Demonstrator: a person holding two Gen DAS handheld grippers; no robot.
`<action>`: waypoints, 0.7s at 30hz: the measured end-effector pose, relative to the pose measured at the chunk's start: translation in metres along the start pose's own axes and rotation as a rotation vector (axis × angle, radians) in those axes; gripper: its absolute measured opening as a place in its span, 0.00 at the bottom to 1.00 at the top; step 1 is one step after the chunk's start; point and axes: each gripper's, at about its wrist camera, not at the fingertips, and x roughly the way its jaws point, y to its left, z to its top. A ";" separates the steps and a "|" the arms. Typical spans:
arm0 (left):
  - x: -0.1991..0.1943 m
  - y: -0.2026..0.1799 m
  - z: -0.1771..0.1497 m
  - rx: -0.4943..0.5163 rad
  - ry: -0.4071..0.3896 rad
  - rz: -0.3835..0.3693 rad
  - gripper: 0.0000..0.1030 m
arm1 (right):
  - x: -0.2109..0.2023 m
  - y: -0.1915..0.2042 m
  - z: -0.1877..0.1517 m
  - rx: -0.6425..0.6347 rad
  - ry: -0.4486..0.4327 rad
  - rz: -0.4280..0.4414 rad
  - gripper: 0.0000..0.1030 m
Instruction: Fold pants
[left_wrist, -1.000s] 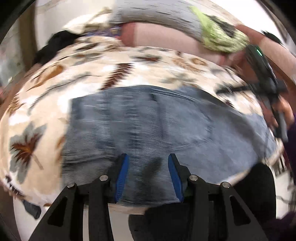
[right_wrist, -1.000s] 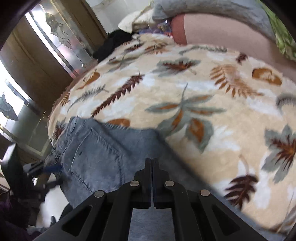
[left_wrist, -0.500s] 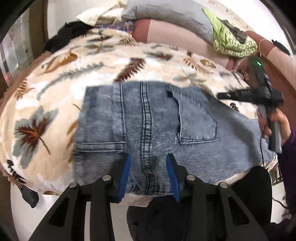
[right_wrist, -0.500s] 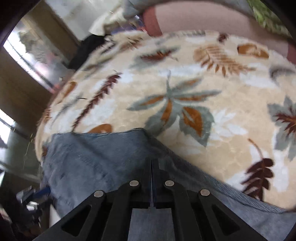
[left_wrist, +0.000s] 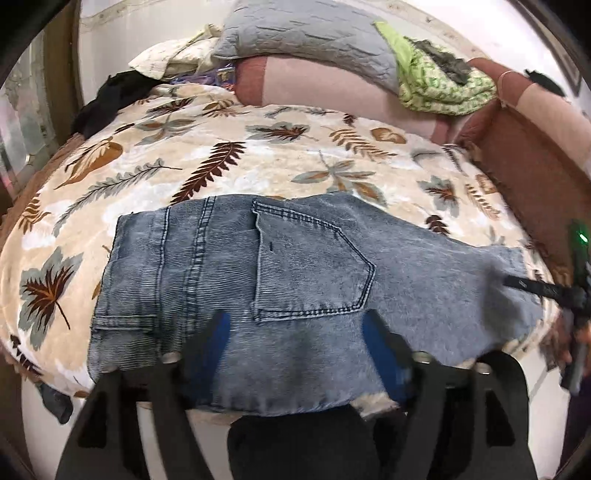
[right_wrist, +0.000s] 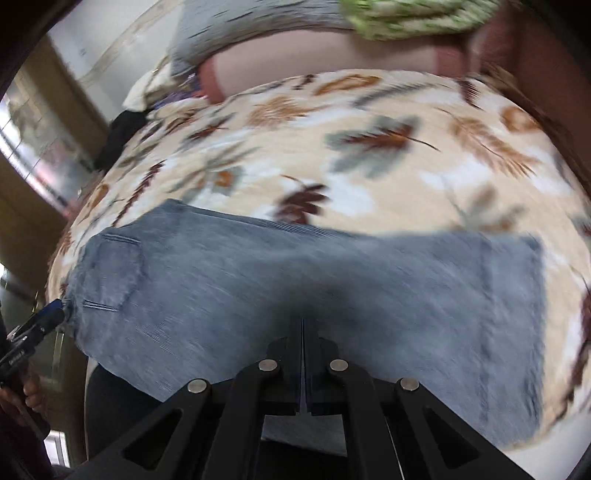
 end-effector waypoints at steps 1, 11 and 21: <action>0.005 -0.005 0.000 0.007 0.009 0.012 0.74 | -0.001 -0.010 -0.004 0.017 0.000 -0.026 0.02; 0.062 -0.023 -0.013 0.045 0.212 0.137 0.74 | 0.012 -0.071 -0.018 0.140 0.013 -0.058 0.02; -0.060 -0.041 0.036 0.075 -0.094 0.115 0.74 | -0.090 -0.023 0.015 0.037 -0.259 -0.072 0.03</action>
